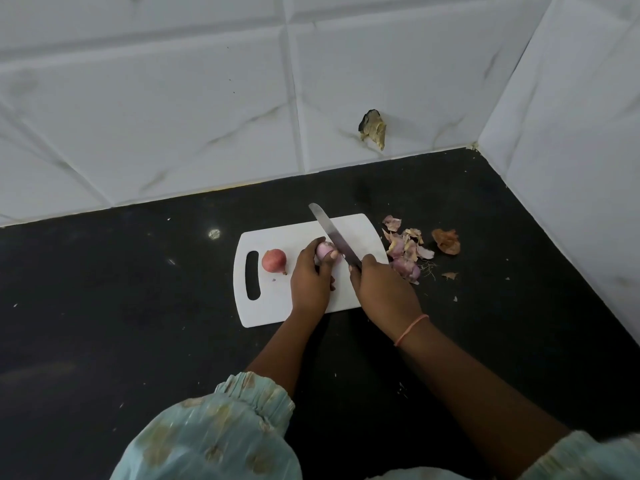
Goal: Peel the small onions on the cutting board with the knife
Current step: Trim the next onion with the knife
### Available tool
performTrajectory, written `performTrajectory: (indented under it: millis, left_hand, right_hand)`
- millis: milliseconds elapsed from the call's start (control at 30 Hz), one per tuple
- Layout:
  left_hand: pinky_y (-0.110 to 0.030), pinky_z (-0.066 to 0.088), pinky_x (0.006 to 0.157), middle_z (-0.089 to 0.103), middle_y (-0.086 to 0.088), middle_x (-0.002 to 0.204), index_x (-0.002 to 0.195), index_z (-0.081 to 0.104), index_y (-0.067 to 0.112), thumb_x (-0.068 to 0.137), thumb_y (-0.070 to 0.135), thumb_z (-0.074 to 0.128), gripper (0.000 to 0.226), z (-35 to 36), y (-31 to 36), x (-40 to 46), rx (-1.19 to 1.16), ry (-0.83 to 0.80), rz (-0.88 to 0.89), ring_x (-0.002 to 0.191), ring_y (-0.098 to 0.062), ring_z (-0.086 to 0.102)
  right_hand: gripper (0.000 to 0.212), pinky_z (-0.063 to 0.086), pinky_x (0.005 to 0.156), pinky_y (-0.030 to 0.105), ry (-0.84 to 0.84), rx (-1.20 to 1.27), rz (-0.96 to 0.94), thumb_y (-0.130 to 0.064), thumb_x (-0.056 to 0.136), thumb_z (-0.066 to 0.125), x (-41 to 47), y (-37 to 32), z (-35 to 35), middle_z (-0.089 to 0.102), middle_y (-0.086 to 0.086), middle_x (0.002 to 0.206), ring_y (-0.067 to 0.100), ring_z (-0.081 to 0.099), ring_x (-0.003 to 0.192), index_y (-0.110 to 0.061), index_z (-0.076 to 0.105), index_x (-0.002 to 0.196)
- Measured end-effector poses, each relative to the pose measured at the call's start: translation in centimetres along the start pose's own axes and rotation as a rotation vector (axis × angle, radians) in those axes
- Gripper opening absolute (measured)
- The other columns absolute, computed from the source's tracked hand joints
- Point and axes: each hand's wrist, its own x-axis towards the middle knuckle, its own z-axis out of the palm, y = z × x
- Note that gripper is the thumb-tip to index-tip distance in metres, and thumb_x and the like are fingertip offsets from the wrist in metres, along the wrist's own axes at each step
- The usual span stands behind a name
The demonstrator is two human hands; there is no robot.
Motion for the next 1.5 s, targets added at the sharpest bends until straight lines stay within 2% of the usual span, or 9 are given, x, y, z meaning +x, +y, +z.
performTrajectory:
  millis: [100,300,433,600,800,900,1133,1333,1500]
  left_hand:
    - [-0.017,0.052,0.057,0.069,-0.003,0.110,0.135,0.053,0.026,0.102,0.036,0.052,0.035,0.0,-0.2,0.0,-0.012,-0.011,-0.001,0.067,-0.013,0.065]
    - [-0.014,0.048,0.052,0.070,-0.007,0.097,0.129,0.058,0.021,0.105,0.037,0.045,0.032,0.0,-0.3,0.1,-0.046,0.032,-0.010,0.057,-0.007,0.061]
    - [-0.021,0.051,0.055,0.070,-0.007,0.096,0.129,0.058,0.022,0.105,0.037,0.043,0.032,0.0,-0.3,0.0,-0.028,0.047,0.001,0.061,-0.012,0.062]
    - [-0.026,0.057,0.066,0.069,-0.005,0.111,0.138,0.053,0.020,0.104,0.037,0.048,0.039,-0.2,-0.3,-0.3,-0.025,0.041,0.004,0.077,-0.016,0.068]
    - [-0.007,0.047,0.079,0.055,0.009,0.134,0.135,0.049,0.021,0.085,0.018,0.077,0.057,-0.5,0.3,-1.3,0.021,0.030,0.135,0.100,-0.002,0.061]
    - [-0.005,0.045,0.077,0.055,0.008,0.133,0.134,0.050,0.021,0.089,0.020,0.074,0.051,-0.4,0.7,-1.3,0.050,0.029,0.126,0.093,-0.001,0.061]
    - [-0.022,0.040,0.079,0.054,-0.002,0.131,0.130,0.052,0.016,0.101,0.031,0.054,0.032,-0.3,1.5,-0.3,0.252,0.005,0.144,0.101,-0.013,0.057]
    - [-0.021,0.038,0.081,0.049,-0.005,0.134,0.133,0.053,0.014,0.101,0.031,0.055,0.036,-0.6,1.4,0.5,0.249,-0.011,0.118,0.096,-0.008,0.050]
    - [-0.022,0.037,0.087,0.049,-0.007,0.136,0.135,0.053,0.012,0.102,0.033,0.052,0.040,-0.7,1.8,0.8,0.224,-0.016,0.053,0.102,-0.008,0.050]
  right_hand:
    - [0.033,0.043,0.057,0.030,0.023,-0.116,-0.061,-0.035,0.106,0.027,-0.2,-0.3,0.0,0.069,0.006,0.093,0.024,0.069,0.083,-0.011,0.047,0.115]
    - [0.029,0.030,0.059,0.029,0.028,-0.250,-0.089,-0.034,0.107,0.023,-1.5,-0.4,1.1,0.070,0.003,0.091,0.017,0.069,0.081,-0.016,0.043,0.118]
    - [0.026,0.011,0.044,0.027,0.017,-0.295,-0.108,-0.031,0.107,0.023,-0.8,-0.4,1.4,0.068,0.001,0.093,0.015,0.068,0.078,-0.016,0.041,0.118]
    - [0.018,0.027,0.045,0.028,0.022,-0.324,-0.158,-0.025,0.106,0.030,-0.3,0.2,1.1,0.067,0.004,0.093,0.020,0.068,0.074,-0.015,0.041,0.116]
    - [0.028,0.035,0.058,0.031,-0.080,0.009,-0.037,-0.034,0.105,0.032,0.6,-0.1,-0.4,0.065,0.009,0.095,0.027,0.066,0.087,-0.010,0.046,0.110]
    - [0.025,0.033,0.061,0.030,-0.173,0.099,-0.007,-0.033,0.105,0.034,0.8,-0.1,-1.0,0.060,0.009,0.089,0.028,0.064,0.089,-0.011,0.045,0.103]
    - [0.024,0.032,0.061,0.032,-0.082,-0.036,-0.035,-0.028,0.106,0.030,1.0,-1.2,-0.8,0.067,0.012,0.105,0.030,0.066,0.096,-0.009,0.044,0.111]
    - [0.026,0.022,0.046,0.030,-0.096,-0.079,-0.022,-0.030,0.106,0.027,0.9,-1.5,-0.7,0.067,0.008,0.100,0.026,0.067,0.093,-0.011,0.041,0.116]
    - [0.025,0.032,0.056,0.030,-0.054,-0.030,-0.066,-0.028,0.106,0.029,1.3,-1.3,0.5,0.069,0.010,0.096,0.027,0.068,0.085,-0.009,0.041,0.118]
